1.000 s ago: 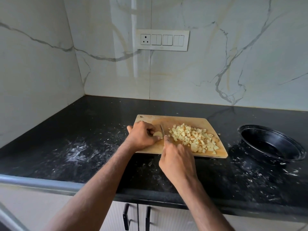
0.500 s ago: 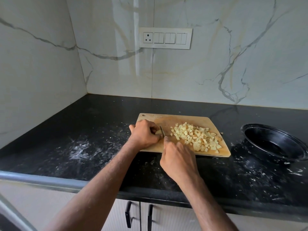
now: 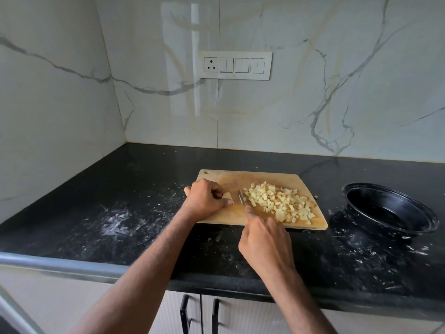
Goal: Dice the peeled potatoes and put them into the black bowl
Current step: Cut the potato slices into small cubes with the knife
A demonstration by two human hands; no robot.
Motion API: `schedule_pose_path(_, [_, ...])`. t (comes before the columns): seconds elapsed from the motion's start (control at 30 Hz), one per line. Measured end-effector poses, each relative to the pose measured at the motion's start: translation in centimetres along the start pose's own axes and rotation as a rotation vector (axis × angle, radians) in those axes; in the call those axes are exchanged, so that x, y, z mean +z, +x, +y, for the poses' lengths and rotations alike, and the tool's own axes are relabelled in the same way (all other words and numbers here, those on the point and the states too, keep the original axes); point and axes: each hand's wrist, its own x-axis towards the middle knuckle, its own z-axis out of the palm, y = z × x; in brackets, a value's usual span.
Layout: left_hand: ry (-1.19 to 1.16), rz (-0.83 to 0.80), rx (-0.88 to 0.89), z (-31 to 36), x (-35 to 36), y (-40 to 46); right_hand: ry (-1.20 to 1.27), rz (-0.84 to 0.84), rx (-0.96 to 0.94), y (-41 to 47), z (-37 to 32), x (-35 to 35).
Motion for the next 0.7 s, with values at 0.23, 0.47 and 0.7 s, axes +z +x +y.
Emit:
schedule_pose_path(0.23, [-0.03,-0.039,0.001,-0.5,-0.1,0.4,0.034,0.015,-0.036,1.9,-0.7,0.6])
schedule_pose_path(0.47, [-0.076,-0.073,-0.008,-0.8,-0.3,0.8,0.013,0.03,-0.052,3.1,-1.5,1.1])
schedule_pose_path(0.7, [-0.108,-0.082,-0.01,-1.1,-0.1,1.2,-0.002,0.015,-0.067,3.1,-1.4,1.2])
